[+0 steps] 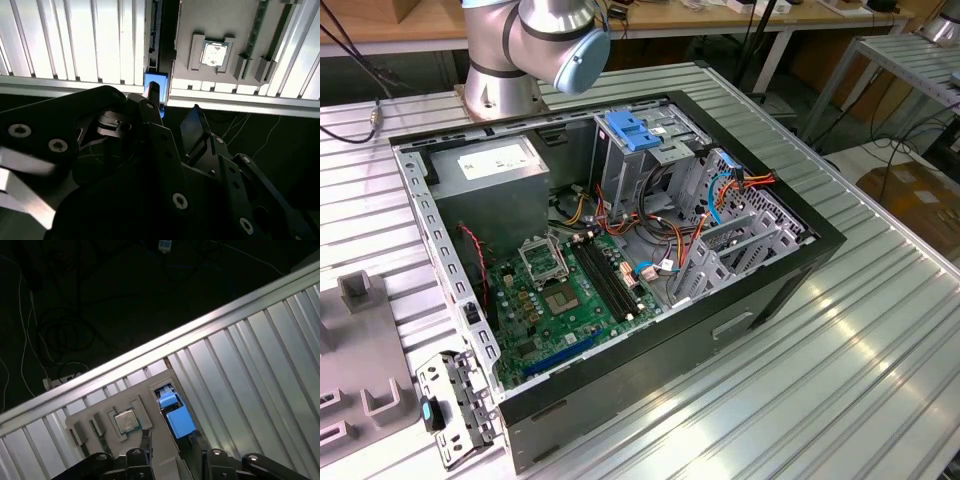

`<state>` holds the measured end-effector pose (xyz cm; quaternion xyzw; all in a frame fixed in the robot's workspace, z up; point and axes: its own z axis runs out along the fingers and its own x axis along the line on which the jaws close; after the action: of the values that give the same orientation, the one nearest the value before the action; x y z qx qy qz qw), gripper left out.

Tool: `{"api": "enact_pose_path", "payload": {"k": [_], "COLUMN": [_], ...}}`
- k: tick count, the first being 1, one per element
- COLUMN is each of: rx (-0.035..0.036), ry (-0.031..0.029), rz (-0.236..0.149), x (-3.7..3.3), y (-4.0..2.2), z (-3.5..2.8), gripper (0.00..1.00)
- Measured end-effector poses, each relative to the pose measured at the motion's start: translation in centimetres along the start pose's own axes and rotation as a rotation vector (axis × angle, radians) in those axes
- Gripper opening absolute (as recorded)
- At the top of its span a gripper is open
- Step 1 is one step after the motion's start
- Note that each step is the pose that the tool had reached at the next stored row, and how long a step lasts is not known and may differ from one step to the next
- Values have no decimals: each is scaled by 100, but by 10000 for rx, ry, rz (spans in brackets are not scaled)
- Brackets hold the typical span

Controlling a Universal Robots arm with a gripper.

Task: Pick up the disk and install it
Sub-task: 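Pick up the disk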

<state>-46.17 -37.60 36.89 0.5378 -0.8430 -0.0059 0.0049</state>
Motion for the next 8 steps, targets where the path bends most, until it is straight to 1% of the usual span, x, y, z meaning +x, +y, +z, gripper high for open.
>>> {"api": "enact_pose_path", "payload": {"k": [1, 2, 3, 6, 7, 8], "rx": [10, 19, 30, 61, 63, 66], "ry": [5, 8, 11, 15, 15, 19], "rz": [-267, -418, -552, -1300, -1444, -1794], "x": [0, -2, -5, -12, -13, -19], "y": [0, 1, 2, 4, 4, 7], "z": [9, 15, 22, 68, 80, 114], "gripper": [46, 46, 53, 53, 53, 53]}}
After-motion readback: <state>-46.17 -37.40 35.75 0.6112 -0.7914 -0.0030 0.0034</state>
